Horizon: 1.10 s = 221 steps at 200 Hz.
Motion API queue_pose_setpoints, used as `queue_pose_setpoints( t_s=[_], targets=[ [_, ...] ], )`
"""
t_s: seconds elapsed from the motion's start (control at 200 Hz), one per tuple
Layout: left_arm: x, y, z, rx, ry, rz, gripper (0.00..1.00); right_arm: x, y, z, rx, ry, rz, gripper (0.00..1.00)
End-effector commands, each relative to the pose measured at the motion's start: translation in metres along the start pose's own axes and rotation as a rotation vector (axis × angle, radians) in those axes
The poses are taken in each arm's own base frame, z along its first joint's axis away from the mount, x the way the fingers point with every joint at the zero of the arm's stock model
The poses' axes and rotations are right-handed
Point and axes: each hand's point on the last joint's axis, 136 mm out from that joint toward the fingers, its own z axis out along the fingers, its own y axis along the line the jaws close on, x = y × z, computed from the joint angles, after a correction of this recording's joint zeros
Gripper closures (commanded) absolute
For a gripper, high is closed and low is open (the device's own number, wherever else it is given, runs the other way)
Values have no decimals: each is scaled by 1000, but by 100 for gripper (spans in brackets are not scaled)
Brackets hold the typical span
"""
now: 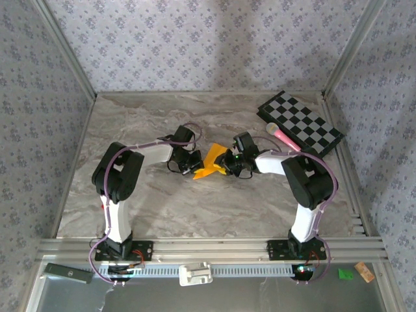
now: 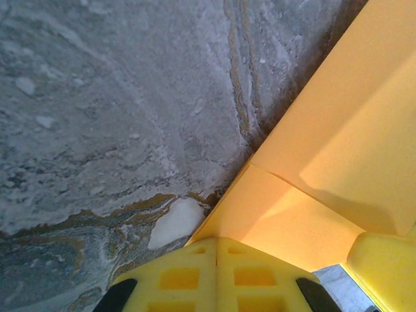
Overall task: Fold a paper plane with a square sheet of paper (pick it up from the middle)
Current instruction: Fold the wing for the fifth time at the center of the table.
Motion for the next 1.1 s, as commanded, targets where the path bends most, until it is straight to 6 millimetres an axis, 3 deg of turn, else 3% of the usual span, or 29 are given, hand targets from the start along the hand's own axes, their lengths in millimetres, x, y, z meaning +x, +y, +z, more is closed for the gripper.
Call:
queue_pose_setpoints(
  t_s=[0.0, 0.21, 0.305, 0.515, 0.855, 1.099],
  targets=[
    [9, 17, 6, -46, 42, -39, 100, 1, 6, 6, -12, 21, -37, 73],
    [6, 13, 3, -32, 33, -34, 100, 1, 8, 9, -16, 22, -42, 81],
    [2, 8, -4, -12, 14, -24, 98, -1, 9, 8, -17, 18, -42, 89],
    [-11, -19, -32, 53, -85, 116, 85, -3, 7, 2, 18, 14, -18, 100],
    [-4, -35, -53, 44, -259, 554, 51, -11, 13, -7, 64, 20, 62, 100],
    [15, -50, -46, -61, -361, 991, 47, -16, 18, -14, 71, 31, 99, 100]
  ],
)
